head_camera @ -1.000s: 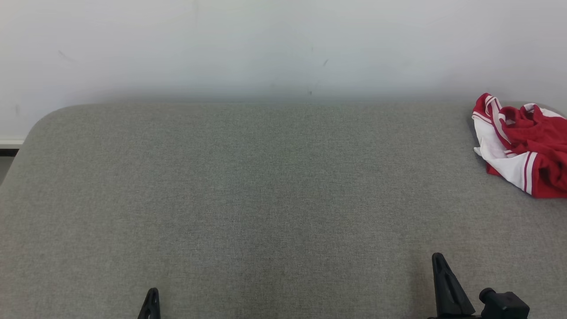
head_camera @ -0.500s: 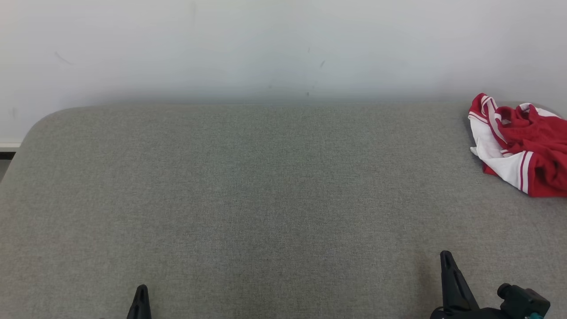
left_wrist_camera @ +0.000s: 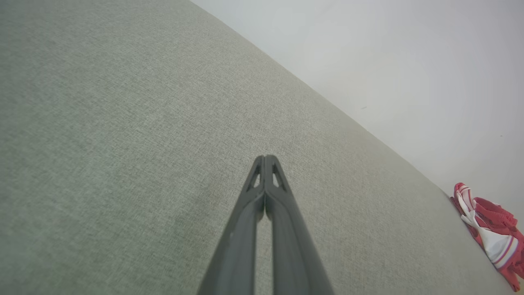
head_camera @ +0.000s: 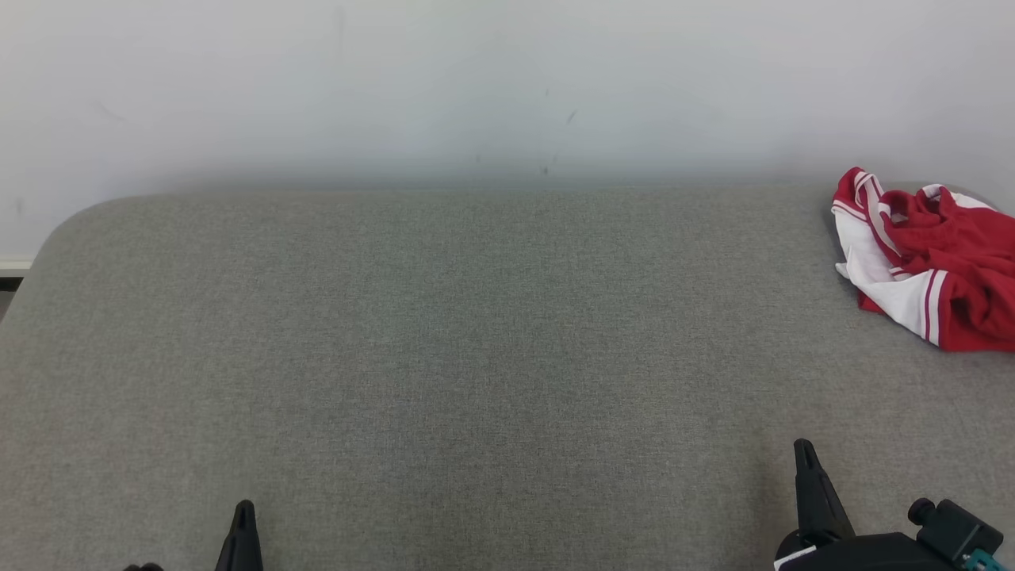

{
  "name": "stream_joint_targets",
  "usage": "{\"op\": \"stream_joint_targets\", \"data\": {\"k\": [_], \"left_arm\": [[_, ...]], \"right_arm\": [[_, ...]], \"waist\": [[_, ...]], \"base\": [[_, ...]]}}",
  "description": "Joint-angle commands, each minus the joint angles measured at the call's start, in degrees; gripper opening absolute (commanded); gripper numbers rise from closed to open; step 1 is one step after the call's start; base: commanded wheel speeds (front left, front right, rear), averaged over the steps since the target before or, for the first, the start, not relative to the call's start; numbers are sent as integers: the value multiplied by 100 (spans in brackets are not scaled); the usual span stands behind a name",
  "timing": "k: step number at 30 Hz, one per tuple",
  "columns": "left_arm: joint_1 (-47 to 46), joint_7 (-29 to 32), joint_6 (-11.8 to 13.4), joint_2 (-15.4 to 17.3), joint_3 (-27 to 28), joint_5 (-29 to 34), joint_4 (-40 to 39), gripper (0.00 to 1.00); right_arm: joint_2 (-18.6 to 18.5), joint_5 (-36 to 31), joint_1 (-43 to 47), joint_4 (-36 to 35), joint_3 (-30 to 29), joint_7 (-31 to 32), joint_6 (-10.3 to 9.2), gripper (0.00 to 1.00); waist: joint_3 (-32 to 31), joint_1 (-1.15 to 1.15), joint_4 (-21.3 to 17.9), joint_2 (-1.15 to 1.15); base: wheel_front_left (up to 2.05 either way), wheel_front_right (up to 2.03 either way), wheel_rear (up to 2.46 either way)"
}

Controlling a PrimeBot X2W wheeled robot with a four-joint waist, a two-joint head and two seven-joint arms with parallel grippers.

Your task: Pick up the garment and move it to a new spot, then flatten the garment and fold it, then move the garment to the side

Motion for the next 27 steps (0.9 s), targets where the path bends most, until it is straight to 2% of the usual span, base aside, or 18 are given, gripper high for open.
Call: {"op": "stream_joint_targets", "data": {"k": [1,27], "left_arm": [[-174,51,-22,5,39,-256,-62,0],[-420,536,-153,5,217,-2243,-36,0]], "right_arm": [[0,232,-150,-50,-26,45,-3,0],[2,2164,-362,32,-120,516,-6,0]], "waist": [[-3,0,-5,0],[-48,0,-86,0]], "base": [[0,0,0],[0,0,0]]}}
